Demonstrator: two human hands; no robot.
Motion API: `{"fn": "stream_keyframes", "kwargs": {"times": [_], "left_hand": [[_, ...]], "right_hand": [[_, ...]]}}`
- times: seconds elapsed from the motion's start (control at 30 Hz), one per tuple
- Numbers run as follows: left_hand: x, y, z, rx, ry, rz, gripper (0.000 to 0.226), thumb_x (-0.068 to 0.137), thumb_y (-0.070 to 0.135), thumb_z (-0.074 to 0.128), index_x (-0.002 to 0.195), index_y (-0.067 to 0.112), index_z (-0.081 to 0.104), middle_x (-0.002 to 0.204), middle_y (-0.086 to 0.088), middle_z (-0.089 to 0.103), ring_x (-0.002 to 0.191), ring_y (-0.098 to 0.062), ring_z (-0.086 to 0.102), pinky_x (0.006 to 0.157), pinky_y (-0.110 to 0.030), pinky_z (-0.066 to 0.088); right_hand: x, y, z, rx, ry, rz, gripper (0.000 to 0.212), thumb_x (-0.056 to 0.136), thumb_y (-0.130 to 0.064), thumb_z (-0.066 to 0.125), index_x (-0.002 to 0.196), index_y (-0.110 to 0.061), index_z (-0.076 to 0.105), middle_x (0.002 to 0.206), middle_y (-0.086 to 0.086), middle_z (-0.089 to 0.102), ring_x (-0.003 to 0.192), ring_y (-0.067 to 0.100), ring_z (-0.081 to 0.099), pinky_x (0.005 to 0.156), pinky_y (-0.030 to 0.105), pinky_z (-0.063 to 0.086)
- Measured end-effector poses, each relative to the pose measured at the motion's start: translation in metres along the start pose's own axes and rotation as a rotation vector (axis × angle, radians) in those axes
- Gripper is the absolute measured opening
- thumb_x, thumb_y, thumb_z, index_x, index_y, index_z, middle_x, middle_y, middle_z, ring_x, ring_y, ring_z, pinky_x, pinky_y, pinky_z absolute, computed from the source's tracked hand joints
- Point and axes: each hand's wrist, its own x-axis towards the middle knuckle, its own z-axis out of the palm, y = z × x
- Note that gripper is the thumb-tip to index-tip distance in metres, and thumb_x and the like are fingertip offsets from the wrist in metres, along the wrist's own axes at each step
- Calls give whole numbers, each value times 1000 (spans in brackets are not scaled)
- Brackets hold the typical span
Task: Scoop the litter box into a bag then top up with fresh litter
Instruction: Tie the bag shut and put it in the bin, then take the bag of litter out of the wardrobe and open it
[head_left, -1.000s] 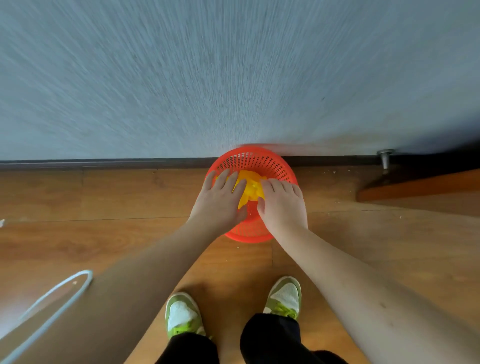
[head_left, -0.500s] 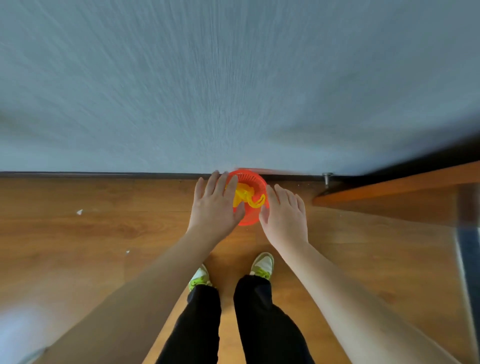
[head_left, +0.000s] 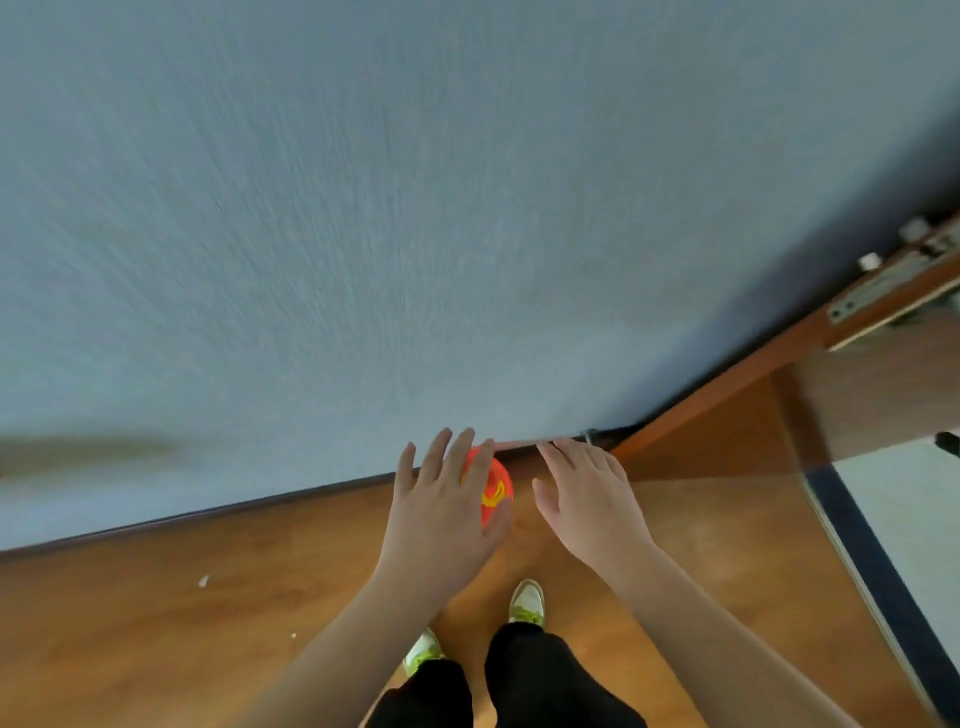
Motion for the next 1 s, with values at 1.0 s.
{"fn": "stream_keyframes", "kwargs": {"times": [1.0], "left_hand": [[-149, 341, -1, 141, -53, 967, 52, 91, 52, 34, 118, 24, 68, 128, -4, 65, 120, -26, 61, 105, -48, 28]], "right_hand": [[-444, 113, -55, 61, 145, 1044, 51, 97, -51, 31, 141, -27, 41, 147, 1, 44, 138, 24, 38, 114, 45, 29]]}}
